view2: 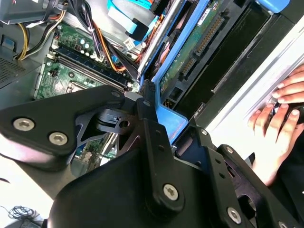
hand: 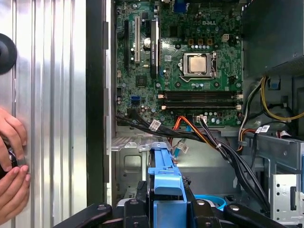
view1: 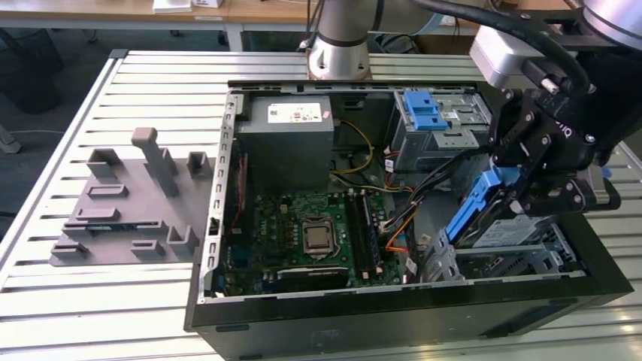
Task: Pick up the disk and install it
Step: 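Insert the disk into the insertion slot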
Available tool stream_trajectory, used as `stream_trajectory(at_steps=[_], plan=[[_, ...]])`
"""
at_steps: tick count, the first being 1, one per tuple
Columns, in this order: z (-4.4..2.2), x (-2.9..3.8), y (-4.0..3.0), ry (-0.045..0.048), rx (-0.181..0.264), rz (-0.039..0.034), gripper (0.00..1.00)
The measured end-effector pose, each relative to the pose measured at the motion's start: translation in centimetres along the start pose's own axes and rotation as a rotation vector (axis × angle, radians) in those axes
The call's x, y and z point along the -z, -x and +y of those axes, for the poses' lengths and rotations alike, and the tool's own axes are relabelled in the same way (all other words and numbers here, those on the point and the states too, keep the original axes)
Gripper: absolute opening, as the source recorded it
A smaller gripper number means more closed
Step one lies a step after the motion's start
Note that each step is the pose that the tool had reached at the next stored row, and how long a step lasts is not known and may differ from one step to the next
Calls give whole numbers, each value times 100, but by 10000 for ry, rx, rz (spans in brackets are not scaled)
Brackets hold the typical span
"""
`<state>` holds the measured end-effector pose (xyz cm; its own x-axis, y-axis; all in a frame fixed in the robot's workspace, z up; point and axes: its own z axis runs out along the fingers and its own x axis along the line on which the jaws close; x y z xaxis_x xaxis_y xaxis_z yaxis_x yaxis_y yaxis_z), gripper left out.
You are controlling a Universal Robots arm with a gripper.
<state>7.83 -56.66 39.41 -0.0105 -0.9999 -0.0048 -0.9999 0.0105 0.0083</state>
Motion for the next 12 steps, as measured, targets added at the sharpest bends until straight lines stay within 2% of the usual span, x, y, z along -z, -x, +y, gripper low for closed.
stream_trajectory(at_steps=[12], plan=[[-1, -117, -1, 0, 0, 1, 36]])
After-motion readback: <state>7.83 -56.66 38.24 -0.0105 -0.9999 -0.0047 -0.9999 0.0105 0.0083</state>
